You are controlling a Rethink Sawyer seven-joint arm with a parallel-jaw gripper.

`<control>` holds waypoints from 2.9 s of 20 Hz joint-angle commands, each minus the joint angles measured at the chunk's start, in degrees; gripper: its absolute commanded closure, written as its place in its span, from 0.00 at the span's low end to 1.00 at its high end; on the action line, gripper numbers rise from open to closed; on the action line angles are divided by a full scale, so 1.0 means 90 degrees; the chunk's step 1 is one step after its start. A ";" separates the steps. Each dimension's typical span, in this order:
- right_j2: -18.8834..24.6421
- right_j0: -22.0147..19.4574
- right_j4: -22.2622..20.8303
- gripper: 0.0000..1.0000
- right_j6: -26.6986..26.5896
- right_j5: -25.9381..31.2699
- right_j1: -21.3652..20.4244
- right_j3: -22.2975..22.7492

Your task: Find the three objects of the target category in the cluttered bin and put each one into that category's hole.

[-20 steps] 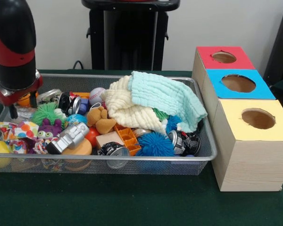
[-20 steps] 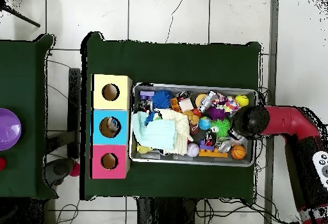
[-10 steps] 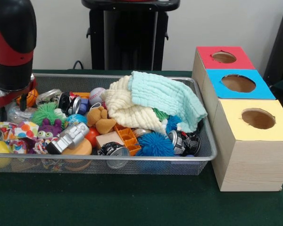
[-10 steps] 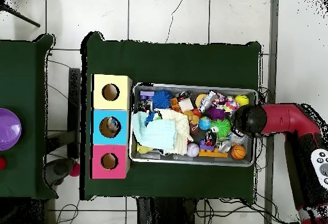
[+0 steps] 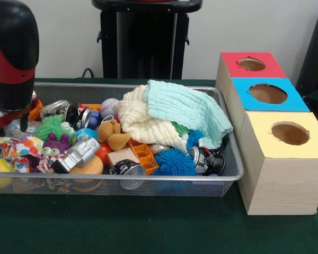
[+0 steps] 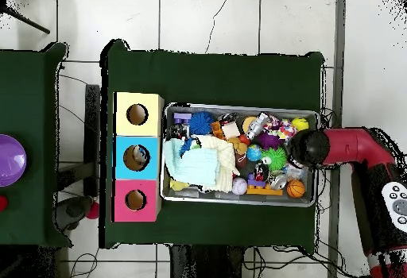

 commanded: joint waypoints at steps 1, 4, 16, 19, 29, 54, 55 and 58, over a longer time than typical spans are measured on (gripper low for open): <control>-0.0148 0.0054 -0.0492 0.00 -0.1388 -0.0369 0.0571 -0.0195; -0.0198 0.0054 -0.0505 0.00 -0.1349 -0.0394 0.0626 -0.0156; -0.0409 0.0083 0.0025 0.00 -0.1631 0.0898 0.0571 -0.0031; -0.0435 0.0079 0.0244 0.00 -0.1605 0.1316 0.0629 -0.0112; -0.0256 0.0055 0.0639 0.00 -0.2689 0.2874 0.0661 -0.0128; 0.0178 -0.0208 0.0850 0.00 -0.1607 0.0772 0.0760 -0.0017; 0.0212 -0.0269 0.1054 0.00 -0.1473 0.0758 0.0792 0.0030; 0.0304 -0.0401 0.1618 0.00 -0.1169 0.0776 0.0857 0.0206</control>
